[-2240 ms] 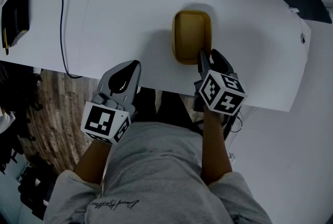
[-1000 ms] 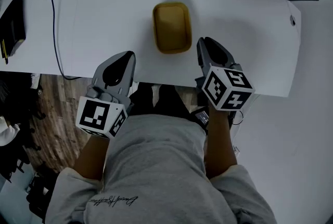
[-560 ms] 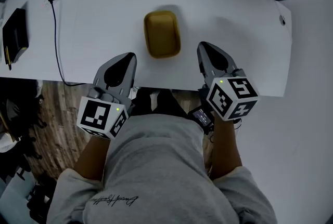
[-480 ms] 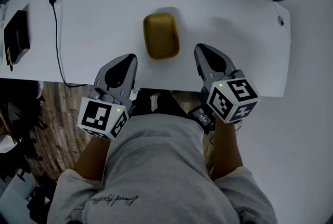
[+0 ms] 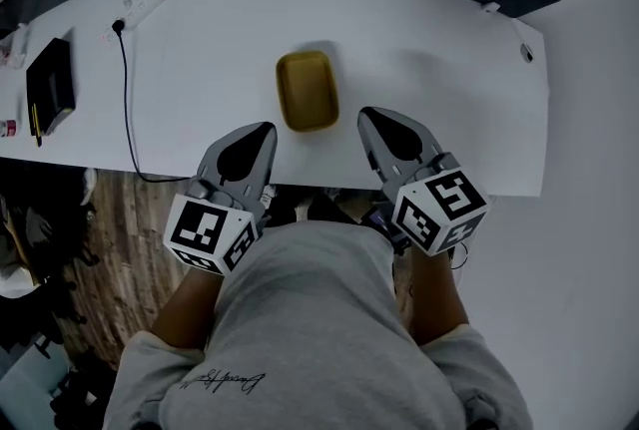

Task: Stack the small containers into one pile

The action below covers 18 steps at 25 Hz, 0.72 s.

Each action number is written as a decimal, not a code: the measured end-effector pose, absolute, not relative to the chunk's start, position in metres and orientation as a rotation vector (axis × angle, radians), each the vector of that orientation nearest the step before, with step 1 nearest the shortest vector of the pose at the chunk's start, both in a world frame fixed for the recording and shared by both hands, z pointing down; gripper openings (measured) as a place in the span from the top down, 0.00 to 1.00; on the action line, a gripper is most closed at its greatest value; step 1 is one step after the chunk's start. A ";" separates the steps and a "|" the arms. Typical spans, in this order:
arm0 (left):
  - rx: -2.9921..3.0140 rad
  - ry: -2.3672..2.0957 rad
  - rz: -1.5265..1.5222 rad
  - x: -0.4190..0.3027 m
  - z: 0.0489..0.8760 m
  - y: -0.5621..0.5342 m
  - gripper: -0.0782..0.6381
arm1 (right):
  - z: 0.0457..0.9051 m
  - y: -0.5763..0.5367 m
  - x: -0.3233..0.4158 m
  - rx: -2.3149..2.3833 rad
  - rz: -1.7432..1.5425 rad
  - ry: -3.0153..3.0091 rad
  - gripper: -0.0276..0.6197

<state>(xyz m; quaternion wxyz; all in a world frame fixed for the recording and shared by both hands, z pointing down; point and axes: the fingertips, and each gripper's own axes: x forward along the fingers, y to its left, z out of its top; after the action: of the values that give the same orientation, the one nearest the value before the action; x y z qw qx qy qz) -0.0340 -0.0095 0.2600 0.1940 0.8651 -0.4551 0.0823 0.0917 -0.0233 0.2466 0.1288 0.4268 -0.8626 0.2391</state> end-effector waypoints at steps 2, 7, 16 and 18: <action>2.426 -1.284 0.228 -0.035 0.257 -0.008 0.89 | 0.241 -0.022 0.088 1.221 0.686 -2.525 0.94; 2.408 -1.309 0.220 -0.041 0.251 -0.004 0.89 | 0.226 -0.022 0.076 1.188 0.665 -2.565 0.94; 2.431 -1.304 0.219 -0.024 0.247 -0.012 0.89 | 0.220 -0.027 0.081 1.170 0.676 -2.583 0.94; 2.441 -1.297 0.226 -0.020 0.246 -0.013 0.89 | 0.222 -0.027 0.084 1.170 0.678 -2.578 0.94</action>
<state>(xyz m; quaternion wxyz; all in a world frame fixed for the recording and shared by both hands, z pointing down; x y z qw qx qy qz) -0.0200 -0.0127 0.2464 0.1832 0.8653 -0.4596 0.0802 0.0838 -0.0269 0.2224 0.1147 0.3993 -0.8797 0.2313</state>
